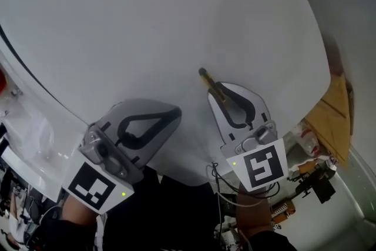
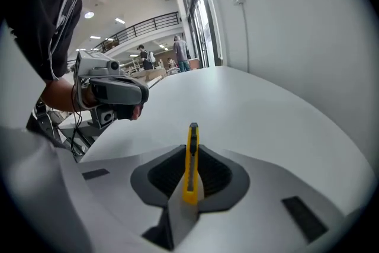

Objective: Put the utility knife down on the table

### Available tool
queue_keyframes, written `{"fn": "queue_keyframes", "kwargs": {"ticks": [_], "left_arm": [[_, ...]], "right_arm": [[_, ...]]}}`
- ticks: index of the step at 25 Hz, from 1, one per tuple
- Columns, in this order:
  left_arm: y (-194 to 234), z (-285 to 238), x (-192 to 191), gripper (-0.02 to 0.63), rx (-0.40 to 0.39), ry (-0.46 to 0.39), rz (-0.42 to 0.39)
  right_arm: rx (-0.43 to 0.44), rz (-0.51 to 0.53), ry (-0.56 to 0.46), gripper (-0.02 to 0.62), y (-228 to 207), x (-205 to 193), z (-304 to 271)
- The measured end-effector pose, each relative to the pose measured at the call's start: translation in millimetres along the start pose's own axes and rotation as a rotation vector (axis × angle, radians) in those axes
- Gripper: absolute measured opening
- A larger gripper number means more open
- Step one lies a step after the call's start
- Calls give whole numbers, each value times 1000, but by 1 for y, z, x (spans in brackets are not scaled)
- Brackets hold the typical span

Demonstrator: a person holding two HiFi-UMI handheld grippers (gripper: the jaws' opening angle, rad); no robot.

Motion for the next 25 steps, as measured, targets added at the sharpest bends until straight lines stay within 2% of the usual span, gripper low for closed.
{"fn": "queue_keyframes", "kwargs": {"ticks": [11, 16, 25], "left_arm": [[-11, 0, -9, 5, -26, -15, 3], [-16, -1, -5, 5, -52, -27, -6], [-17, 1, -6, 5, -53, -41, -6]], "right_arm": [[-77, 115, 186, 54, -1, -14, -5], [-90, 142, 228, 54, 0, -13, -7], [-86, 148, 191, 60, -1, -12, -7]]}}
Point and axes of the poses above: the fingertips, and each gripper's own axes: z backward along the fingers, y to its left, x out of its top, the point moved 2 cm from there along z, backward along the fingers, and after that the axes turned 9 degrees about -z, right-handed, at the moved point
